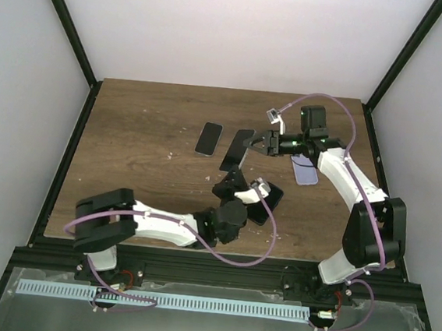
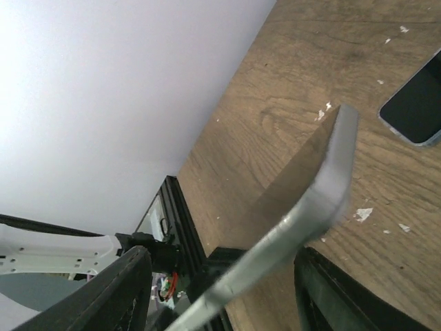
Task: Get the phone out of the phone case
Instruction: Place the phone at the center of the board.
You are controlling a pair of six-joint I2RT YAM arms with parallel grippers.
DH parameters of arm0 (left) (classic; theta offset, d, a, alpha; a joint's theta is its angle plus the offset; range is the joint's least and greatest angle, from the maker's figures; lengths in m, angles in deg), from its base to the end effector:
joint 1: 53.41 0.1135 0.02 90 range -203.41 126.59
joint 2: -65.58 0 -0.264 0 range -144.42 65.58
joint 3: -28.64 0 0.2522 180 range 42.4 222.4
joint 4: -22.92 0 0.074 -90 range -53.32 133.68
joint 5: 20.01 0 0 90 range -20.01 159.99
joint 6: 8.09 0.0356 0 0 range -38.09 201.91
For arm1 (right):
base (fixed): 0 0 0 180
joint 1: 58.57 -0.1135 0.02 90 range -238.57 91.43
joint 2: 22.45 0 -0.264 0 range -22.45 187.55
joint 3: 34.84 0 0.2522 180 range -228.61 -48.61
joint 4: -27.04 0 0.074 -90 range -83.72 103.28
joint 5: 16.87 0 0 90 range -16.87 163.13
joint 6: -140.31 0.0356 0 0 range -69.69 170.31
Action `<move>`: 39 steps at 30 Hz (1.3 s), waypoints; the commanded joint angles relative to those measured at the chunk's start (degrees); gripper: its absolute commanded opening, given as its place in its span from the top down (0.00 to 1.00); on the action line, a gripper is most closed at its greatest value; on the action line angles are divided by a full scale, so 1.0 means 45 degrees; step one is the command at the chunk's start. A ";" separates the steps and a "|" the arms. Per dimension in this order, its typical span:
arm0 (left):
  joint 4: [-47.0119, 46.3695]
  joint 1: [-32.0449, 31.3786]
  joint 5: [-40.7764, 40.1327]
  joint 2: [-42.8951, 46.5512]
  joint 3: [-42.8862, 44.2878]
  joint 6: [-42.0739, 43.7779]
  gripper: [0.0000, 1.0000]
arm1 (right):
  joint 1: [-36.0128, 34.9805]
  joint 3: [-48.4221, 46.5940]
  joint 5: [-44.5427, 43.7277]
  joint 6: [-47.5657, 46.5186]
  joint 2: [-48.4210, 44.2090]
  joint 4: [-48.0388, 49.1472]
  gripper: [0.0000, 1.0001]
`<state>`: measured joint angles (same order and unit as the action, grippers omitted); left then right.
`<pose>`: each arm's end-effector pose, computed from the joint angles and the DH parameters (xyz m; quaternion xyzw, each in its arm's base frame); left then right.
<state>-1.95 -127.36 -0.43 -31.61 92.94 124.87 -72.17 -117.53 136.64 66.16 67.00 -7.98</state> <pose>0.1290 -0.3270 0.2265 0.3277 0.6450 0.2762 0.6327 0.3181 0.1097 0.2879 -0.1997 0.7802 0.5529 0.2138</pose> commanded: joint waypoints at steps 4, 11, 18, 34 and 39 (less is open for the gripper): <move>-1.1831 -0.0625 -0.0992 -0.3056 0.0964 1.0993 1.00 | -0.0294 0.0106 0.1057 0.0971 0.0425 0.0738 0.46; -1.1847 -0.0578 -0.0897 -0.4106 0.2073 1.1640 1.00 | -0.0300 0.0364 0.1449 0.1728 0.0251 0.1248 0.55; -1.1846 -0.0010 -0.1253 -0.4022 0.2369 1.1933 1.00 | -0.0301 0.0900 0.0879 0.2229 -0.0624 0.1436 0.50; -1.1864 -0.0168 -0.1351 -0.5006 0.2934 1.2497 0.58 | -0.0297 0.0537 0.0823 0.3888 -0.0507 0.2018 0.99; -1.1864 -0.0246 -0.1786 -0.3622 0.2311 1.1032 0.21 | -0.0202 0.0028 0.0684 0.3881 -0.0549 0.2119 0.99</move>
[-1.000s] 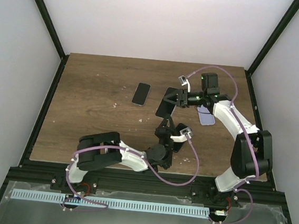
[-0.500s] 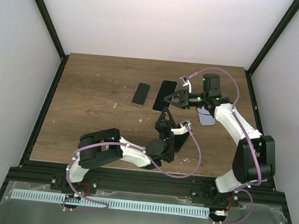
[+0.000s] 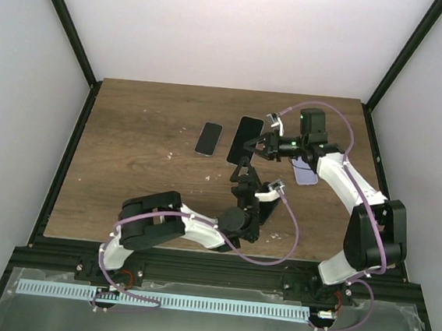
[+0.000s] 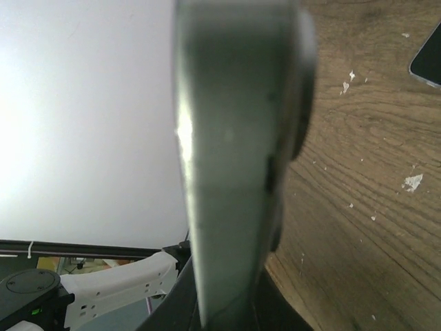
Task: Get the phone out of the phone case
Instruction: Place the phone at the center of the board.
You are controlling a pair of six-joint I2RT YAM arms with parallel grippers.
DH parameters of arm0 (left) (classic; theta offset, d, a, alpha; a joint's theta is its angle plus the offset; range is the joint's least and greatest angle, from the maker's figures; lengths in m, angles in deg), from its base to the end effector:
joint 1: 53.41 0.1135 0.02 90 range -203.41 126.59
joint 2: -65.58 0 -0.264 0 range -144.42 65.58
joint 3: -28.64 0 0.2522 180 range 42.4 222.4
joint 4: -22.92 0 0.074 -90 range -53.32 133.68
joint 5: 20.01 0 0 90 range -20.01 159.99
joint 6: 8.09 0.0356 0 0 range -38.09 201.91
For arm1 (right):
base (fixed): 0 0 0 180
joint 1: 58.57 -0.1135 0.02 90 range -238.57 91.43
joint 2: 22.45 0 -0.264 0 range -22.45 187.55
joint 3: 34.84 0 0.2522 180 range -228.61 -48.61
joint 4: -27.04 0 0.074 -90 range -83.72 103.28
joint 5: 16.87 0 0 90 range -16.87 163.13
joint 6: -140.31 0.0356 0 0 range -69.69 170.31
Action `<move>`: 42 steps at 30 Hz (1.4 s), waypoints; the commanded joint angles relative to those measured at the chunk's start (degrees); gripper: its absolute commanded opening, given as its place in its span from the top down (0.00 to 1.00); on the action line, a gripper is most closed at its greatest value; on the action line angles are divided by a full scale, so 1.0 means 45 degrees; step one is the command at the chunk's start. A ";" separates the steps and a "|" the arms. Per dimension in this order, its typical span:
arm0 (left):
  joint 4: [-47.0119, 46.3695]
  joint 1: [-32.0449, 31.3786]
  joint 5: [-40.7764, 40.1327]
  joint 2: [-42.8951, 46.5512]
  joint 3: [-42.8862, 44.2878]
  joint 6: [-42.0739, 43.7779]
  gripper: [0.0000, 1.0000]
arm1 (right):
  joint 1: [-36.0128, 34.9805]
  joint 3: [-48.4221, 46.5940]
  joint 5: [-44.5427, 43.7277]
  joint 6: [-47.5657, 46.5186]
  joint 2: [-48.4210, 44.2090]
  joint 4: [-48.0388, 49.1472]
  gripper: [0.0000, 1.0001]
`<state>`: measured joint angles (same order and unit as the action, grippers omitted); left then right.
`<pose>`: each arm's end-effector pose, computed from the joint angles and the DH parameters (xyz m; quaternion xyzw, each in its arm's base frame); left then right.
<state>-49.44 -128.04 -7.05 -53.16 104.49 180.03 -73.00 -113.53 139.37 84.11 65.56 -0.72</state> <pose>0.1403 -0.3795 0.2137 0.3595 0.5618 0.4449 0.5977 0.3116 0.1138 0.2832 -0.1138 0.7801 0.5989 0.1408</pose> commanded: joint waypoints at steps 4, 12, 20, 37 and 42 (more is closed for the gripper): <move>-0.1254 -0.0122 -0.0692 0.2927 -0.1217 -0.1913 0.11 | 0.0573 -0.2312 -0.0561 -0.1553 0.0225 -0.0632 0.99; -0.1283 0.0419 0.0265 0.5384 0.0792 -0.0877 0.11 | 0.1945 -0.2471 -0.2043 -0.4389 0.0298 -0.1408 0.99; 1.9891 0.1140 0.7216 0.8665 0.6160 -1.3876 0.08 | 0.2134 -0.1991 -0.2052 -0.7080 0.0284 -0.3149 0.99; 2.2630 0.3128 1.6330 1.5883 -0.3617 -2.7520 0.33 | 0.1757 -0.5873 -0.0842 -1.0466 0.7060 -0.8903 0.99; 2.3073 0.3128 1.5622 1.8314 -0.5641 -2.8731 0.26 | 0.1382 -0.7793 -0.0414 -1.0110 0.8992 -0.9425 0.99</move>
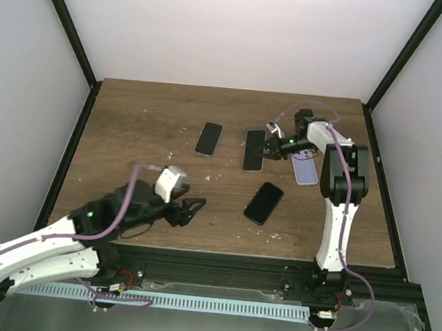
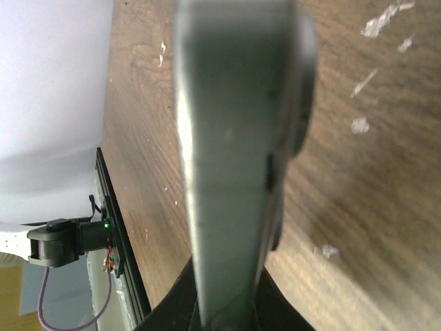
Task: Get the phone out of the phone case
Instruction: Place the phone at the center of the board.
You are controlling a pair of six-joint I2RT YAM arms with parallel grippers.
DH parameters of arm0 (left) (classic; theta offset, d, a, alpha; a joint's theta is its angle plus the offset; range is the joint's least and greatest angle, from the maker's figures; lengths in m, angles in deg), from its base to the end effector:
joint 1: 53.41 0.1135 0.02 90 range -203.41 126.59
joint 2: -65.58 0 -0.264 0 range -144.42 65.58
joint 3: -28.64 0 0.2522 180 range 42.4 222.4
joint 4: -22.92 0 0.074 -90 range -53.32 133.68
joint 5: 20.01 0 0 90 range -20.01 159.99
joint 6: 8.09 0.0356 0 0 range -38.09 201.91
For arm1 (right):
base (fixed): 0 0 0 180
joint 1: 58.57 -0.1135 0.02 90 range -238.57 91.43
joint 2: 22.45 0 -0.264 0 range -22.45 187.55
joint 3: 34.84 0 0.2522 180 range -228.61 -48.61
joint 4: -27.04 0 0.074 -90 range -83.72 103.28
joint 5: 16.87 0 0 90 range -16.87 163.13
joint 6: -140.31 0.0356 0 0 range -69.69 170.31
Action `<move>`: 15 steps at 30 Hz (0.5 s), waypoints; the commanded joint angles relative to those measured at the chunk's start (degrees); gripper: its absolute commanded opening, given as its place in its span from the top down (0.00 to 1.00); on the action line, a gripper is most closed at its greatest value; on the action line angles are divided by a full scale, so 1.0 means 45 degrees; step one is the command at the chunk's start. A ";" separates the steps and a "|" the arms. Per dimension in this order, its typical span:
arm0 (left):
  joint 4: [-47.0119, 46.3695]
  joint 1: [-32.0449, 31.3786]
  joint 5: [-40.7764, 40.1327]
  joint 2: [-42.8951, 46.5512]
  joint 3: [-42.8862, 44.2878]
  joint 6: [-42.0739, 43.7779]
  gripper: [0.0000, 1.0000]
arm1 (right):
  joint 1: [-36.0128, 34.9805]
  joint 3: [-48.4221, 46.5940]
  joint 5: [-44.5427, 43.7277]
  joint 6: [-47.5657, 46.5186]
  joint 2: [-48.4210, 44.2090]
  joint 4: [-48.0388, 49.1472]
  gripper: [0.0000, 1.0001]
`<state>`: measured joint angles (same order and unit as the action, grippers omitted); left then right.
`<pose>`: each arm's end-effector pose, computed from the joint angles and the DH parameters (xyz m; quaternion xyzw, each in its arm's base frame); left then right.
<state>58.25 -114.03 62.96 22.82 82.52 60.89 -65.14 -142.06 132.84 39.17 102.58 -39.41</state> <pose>0.0888 -0.1489 0.2965 0.2526 0.7998 -0.3154 0.4439 0.4146 0.0787 0.1610 -0.1580 0.8520 0.4951 0.0632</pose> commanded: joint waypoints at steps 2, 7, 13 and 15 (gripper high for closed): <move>-0.0658 0.0014 0.0041 0.1718 -0.1011 -0.2417 0.26 | -0.0530 -0.1644 0.1266 0.0146 0.1271 -0.0647 0.99; -0.0120 -0.0005 0.0324 0.1352 -0.0589 -0.2338 0.26 | -0.0814 -0.1459 0.1444 0.1206 0.1986 0.0578 0.99; -0.0241 -0.0001 0.0383 0.0811 -0.0522 -0.2255 0.27 | -0.1079 -0.1943 0.1227 0.1906 0.2776 0.1058 0.99; -0.0433 -0.0006 0.0443 0.0694 -0.0639 -0.2385 0.27 | -0.1092 -0.2117 0.1075 0.2211 0.3016 0.1213 0.99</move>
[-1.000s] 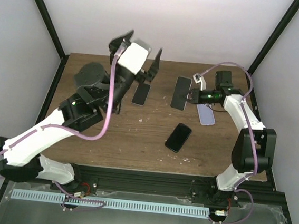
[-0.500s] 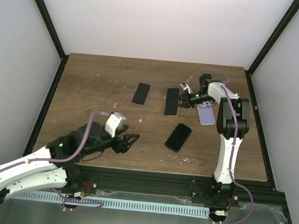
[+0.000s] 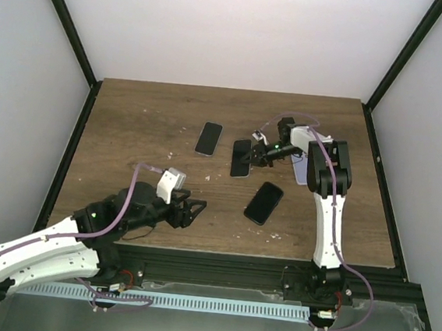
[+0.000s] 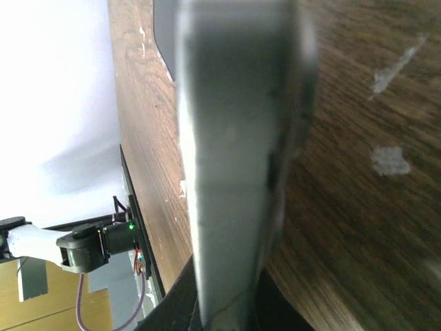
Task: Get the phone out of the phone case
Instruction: Place the phone at the center of the board, then pick up the phone at the center of the board.
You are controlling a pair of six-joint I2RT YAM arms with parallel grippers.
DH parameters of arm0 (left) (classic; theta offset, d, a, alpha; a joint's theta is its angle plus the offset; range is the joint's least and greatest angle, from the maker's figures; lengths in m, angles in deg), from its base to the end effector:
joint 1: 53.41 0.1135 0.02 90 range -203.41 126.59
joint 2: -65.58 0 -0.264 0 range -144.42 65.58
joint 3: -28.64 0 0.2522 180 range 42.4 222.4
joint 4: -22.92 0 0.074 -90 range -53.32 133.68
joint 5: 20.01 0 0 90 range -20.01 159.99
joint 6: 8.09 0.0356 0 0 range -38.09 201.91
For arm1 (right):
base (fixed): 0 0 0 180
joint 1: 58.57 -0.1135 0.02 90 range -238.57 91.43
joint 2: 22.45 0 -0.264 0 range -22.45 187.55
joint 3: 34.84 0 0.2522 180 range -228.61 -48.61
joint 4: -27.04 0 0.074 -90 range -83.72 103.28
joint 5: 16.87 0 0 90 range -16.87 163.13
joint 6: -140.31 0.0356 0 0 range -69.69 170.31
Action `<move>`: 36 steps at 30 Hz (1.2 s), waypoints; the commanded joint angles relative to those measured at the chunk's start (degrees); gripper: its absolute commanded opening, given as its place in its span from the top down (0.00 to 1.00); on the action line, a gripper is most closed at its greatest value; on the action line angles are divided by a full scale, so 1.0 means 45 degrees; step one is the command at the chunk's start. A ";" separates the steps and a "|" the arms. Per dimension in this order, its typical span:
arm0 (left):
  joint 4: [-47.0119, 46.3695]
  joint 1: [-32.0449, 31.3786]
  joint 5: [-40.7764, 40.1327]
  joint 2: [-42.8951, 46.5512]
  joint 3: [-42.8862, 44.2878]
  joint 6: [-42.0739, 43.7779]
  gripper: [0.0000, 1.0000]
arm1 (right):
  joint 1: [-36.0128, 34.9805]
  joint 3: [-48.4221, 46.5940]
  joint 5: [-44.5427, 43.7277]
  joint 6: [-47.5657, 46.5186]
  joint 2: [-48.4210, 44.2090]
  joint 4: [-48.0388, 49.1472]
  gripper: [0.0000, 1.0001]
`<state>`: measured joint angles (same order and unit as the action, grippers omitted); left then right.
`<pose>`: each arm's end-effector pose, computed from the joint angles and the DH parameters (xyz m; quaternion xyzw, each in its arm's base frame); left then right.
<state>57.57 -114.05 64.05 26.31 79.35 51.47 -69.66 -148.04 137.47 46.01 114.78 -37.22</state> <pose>0.0833 -0.1406 0.2875 0.1897 0.8124 -0.3620 0.4159 0.4323 0.1174 0.1007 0.1212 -0.8377 -0.5322 0.0189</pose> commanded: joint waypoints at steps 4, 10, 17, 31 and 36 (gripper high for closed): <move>-0.0394 -0.0001 0.0295 -0.0226 -0.0031 -0.0472 0.28 | -0.0076 -0.1215 -0.0349 0.0856 0.0496 0.0561 0.93; -0.0280 -0.0001 0.0321 -0.0372 0.0032 -0.0536 0.28 | -0.0054 -0.0845 -0.1431 0.0782 0.0050 0.0441 0.75; 0.0614 0.0001 -0.0316 -0.1270 0.0569 -0.0630 0.26 | 0.0006 -0.0569 -0.3708 0.0704 -0.0553 0.0244 0.55; 0.1527 -0.0988 -0.2411 -0.5921 0.3040 0.0823 0.16 | 0.0855 0.1658 -0.5540 -0.0059 -0.4143 0.0544 0.38; 0.1993 -0.1070 -0.2193 -0.8820 0.5013 0.1693 0.09 | 0.1757 0.5175 -0.5029 -0.0139 -0.8003 0.2905 0.38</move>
<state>64.67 -118.66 54.81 -5.71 95.59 54.84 -64.81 -133.31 113.23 46.49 92.42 -32.46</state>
